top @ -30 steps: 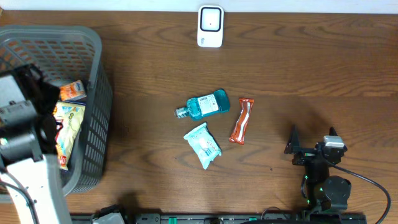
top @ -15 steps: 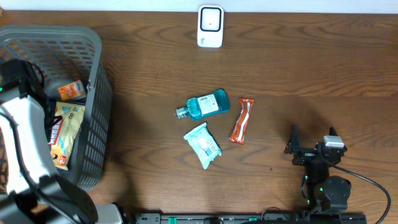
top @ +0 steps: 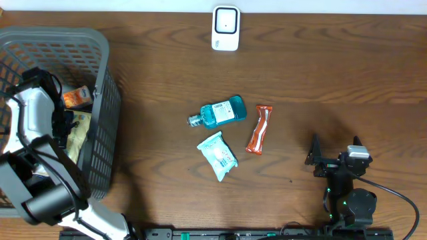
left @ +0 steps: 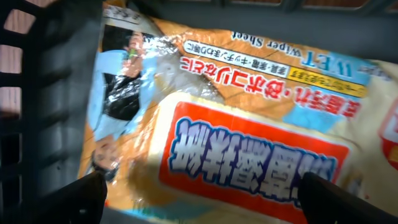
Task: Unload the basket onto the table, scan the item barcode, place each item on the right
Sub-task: 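Reach the left gripper into the basket and grasp the yellow snack bag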
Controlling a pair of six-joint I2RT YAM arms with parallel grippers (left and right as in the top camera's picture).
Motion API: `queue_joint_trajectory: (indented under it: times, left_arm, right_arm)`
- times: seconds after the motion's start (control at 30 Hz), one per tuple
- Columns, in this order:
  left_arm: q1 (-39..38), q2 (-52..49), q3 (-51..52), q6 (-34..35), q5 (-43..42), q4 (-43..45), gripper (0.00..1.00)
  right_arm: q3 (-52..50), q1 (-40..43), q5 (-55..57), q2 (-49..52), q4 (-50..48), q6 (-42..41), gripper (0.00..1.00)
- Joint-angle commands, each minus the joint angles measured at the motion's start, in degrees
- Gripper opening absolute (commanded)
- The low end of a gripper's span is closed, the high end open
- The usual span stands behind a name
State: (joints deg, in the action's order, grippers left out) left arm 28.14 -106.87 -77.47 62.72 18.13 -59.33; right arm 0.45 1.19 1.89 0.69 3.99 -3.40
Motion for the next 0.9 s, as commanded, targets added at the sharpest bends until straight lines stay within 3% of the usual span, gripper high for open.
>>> queue_joint_trajectory:
  times: [0.0,0.23,0.27,0.3,0.4,0.63,0.87]
  left_arm:
    - [1.1,-3.4,0.4,0.6,0.3,0.1,0.98]
    - [2.2,-12.4,0.6,-1.4,-4.3,0.1,0.99]
    - [2.2,-14.0,0.7,-2.1,-6.5,0.1,0.94]
    - [2.2,-15.3,1.0,-2.6,-8.2,0.3,0.81]
    - [2.2,-19.6,3.3,-6.6,-15.2,3.8,0.08]
    - [2.2,-20.9,8.2,-8.6,-17.1,6.9,0.07]
    - [2.2,-8.9,6.8,-14.3,-17.1,7.0,0.07]
  right_arm:
    - [-0.1,-0.5,0.1,-0.3,0.1,0.3,0.99]
    - [-0.1,-0.5,0.1,-0.3,0.1,0.3,0.99]
    - [-0.1,-0.5,0.1,-0.3,0.1,0.3,0.99]
    - [-0.1,-0.5,0.1,-0.3,0.1,0.3,0.99]
    - [-0.1,-0.5,0.1,-0.3,0.1,0.3,0.99]
    - [-0.1,-0.5,0.1,-0.3,0.1,0.3,0.99]
    - [-0.1,-0.5,0.1,-0.3,0.1,0.3,0.99]
